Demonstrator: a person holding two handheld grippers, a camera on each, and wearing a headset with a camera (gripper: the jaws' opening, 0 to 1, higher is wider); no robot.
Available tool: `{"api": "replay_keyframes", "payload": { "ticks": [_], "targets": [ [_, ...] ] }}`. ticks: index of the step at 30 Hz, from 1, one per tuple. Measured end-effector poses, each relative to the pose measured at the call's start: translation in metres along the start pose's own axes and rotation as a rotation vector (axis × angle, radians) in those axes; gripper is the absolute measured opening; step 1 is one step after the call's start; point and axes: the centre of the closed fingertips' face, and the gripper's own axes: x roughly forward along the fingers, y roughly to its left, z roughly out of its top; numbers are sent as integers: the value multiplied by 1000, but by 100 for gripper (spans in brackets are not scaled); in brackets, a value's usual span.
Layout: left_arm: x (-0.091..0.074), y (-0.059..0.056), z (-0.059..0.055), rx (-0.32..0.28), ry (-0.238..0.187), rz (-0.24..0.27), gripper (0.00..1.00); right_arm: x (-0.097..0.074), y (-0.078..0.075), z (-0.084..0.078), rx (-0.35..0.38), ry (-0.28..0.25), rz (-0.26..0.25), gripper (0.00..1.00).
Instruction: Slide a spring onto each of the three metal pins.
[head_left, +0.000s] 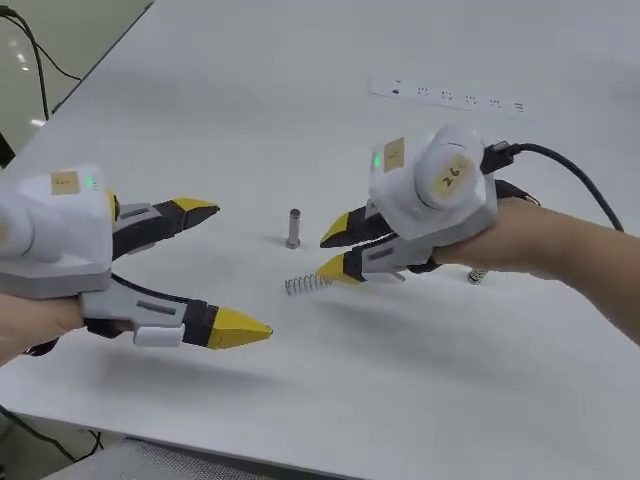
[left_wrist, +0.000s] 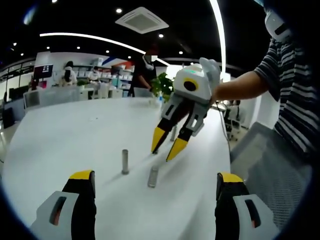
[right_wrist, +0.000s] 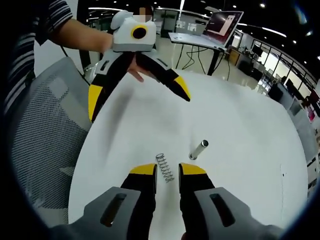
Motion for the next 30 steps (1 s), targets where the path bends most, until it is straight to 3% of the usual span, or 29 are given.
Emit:
{"api": "replay_keyframes", "payload": {
  "ticks": [18,30],
  "targets": [
    [-1,2,-2,-2,5,1,98,27,1,-22,-11,78,44,12],
    [-5,2,-5,-7,9,5,98,35,2,-33,-25,126,55,9]
  ]
}}
